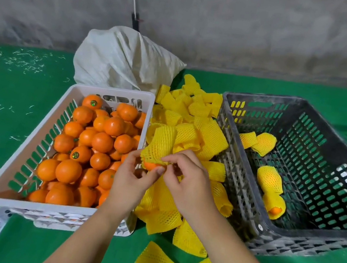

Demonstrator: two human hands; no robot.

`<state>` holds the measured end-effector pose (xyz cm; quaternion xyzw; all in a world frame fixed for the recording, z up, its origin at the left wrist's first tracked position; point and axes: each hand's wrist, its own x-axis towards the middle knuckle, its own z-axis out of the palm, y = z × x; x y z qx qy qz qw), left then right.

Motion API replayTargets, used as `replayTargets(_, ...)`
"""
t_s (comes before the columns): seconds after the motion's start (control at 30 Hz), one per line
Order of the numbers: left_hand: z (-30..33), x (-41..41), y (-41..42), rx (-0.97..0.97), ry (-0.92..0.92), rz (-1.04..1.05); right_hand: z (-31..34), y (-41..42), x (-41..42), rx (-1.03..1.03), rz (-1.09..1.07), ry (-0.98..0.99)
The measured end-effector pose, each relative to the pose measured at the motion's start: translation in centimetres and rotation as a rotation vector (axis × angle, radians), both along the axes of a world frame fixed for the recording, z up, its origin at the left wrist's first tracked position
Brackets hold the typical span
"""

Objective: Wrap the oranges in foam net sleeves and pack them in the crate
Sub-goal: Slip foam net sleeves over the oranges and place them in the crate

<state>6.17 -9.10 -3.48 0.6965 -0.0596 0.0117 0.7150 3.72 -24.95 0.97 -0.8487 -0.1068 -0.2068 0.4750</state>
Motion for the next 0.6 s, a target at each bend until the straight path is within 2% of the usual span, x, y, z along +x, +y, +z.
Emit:
replayTargets(0.07,-0.2,0.2,-0.1,-0.008,0.014,0.099,-0.2,0.6,-0.5,-0.029,0.059,-0.034)
replayTargets(0.13,-0.6,0.2,0.1,0.005,0.014,0.144,-0.8,1.1,-0.8,-0.048,0.029,-0.038)
replayTargets(0.27,-0.4,-0.2,0.8,-0.068,-0.019,0.007,-1.8,1.3,-0.9,0.097,0.043,0.088)
replayTargets(0.4,-0.1,-0.3,0.9,-0.071,-0.039,-0.13,-1.6,0.6,-0.1,0.048,0.011,0.003)
replayTargets(0.6,0.3,-0.2,0.4,-0.109,-0.041,-0.014,-1.6,0.5,-0.5,-0.119,-0.034,-0.181)
